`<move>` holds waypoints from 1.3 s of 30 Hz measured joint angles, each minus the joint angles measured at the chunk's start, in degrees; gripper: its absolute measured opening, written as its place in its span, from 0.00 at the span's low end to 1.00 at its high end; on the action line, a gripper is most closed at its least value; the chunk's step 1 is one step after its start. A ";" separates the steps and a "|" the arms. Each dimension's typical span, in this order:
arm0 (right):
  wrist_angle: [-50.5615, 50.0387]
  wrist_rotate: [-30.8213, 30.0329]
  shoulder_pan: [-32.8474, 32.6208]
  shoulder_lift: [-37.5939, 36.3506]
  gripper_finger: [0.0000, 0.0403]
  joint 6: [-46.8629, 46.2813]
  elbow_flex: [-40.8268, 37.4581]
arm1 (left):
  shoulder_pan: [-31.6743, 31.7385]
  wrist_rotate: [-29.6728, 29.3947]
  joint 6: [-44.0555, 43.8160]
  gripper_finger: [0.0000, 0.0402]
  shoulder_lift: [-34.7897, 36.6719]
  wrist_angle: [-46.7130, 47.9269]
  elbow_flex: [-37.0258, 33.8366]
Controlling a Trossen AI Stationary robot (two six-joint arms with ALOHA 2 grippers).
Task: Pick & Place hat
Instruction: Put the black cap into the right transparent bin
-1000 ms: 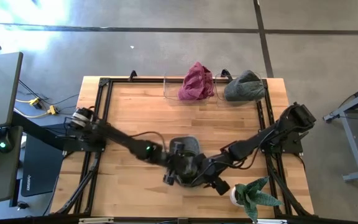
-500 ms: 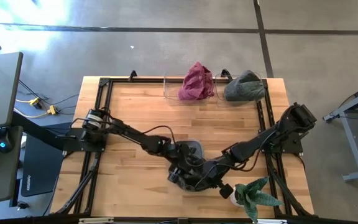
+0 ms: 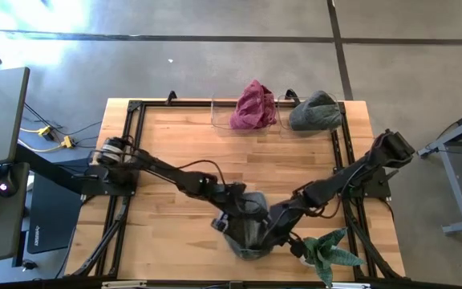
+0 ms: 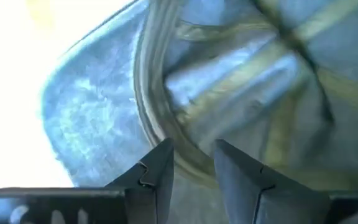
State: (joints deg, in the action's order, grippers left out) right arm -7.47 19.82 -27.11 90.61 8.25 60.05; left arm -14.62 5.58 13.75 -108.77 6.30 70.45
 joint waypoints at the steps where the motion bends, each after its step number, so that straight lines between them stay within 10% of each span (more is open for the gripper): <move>1: 0.83 -0.22 -0.04 -0.06 0.02 0.07 0.00 | -0.29 -0.44 0.60 0.27 0.62 -0.24 -0.06; 20: 3.47 -18.54 -2.94 -5.62 0.01 -0.02 0.02 | -0.50 31.17 3.40 0.27 -6.85 -26.50 -0.05; 39: 3.50 -31.00 -3.89 -8.23 0.01 -7.95 -0.29 | -1.20 30.17 0.02 0.27 -10.21 -20.23 2.43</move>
State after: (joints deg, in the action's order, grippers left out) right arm -3.96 -11.18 -31.00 82.38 0.30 59.76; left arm -15.81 35.75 13.77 -118.97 -13.93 72.88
